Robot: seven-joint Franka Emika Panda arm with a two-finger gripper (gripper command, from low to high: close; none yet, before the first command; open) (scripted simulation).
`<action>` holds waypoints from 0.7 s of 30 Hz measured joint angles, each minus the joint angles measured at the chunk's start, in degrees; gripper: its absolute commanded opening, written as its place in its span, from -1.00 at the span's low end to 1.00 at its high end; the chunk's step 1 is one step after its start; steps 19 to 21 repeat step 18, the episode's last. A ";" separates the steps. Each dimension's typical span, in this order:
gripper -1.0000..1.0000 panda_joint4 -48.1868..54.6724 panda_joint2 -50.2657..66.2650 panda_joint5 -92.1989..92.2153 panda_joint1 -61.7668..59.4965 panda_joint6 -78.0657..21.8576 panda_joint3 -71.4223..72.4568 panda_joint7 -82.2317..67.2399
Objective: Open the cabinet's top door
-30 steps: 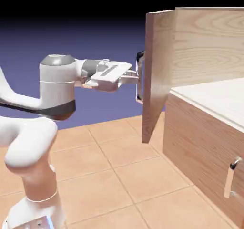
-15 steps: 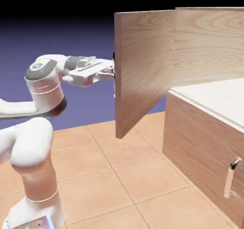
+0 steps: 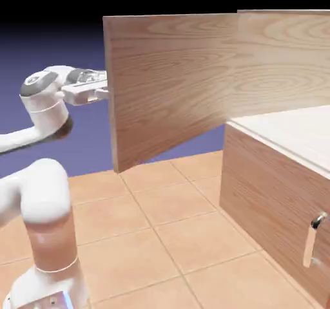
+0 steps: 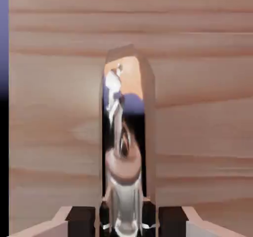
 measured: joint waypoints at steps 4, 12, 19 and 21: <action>-1.00 8.31 2.27 4.92 -4.81 -8.73 6.39 -0.04; -1.00 24.93 4.98 10.44 -16.59 -23.11 14.10 -1.13; -1.00 37.40 6.04 12.47 -25.94 -32.66 17.56 -2.63; -1.00 37.40 6.04 12.47 -25.94 -32.66 17.56 -2.63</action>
